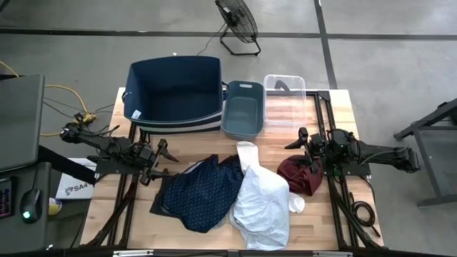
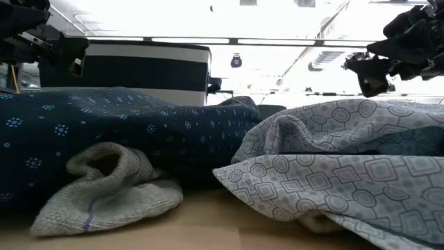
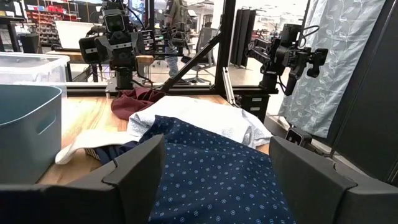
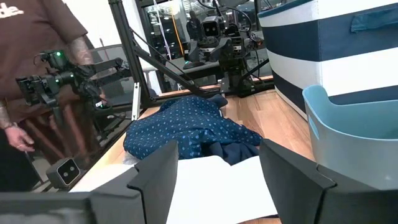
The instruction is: Pick & Place Cloths
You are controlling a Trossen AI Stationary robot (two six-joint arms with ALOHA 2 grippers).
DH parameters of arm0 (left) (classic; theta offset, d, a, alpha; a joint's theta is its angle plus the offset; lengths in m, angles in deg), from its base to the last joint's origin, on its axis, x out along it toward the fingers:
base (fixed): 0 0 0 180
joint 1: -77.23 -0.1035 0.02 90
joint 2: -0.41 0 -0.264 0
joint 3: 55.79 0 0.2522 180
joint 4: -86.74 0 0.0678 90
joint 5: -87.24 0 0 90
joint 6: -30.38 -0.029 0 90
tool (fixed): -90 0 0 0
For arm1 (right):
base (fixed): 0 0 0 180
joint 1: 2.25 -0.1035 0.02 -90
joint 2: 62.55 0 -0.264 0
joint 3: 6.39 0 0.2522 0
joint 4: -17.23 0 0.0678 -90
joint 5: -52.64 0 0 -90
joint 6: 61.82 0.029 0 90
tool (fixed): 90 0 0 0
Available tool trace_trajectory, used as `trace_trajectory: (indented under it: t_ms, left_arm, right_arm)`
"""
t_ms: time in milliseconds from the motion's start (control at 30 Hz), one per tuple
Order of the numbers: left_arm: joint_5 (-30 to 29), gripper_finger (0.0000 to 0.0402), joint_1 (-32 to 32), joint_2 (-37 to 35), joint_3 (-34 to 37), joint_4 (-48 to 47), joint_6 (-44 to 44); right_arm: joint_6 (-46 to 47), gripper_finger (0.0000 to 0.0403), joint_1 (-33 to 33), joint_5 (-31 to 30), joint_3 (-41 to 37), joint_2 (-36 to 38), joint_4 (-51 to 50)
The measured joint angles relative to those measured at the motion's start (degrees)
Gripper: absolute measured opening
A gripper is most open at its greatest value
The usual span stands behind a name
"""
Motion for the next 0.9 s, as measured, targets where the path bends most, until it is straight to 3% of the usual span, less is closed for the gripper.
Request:
trace_trajectory:
  t_ms: [900]
  left_arm:
    - [1.3,0.0285,0.0,0.0,-0.6,0.3,0.0]
  right_arm:
    - [0.0,0.0217,0.0,0.0,0.0,0.0,0.0]
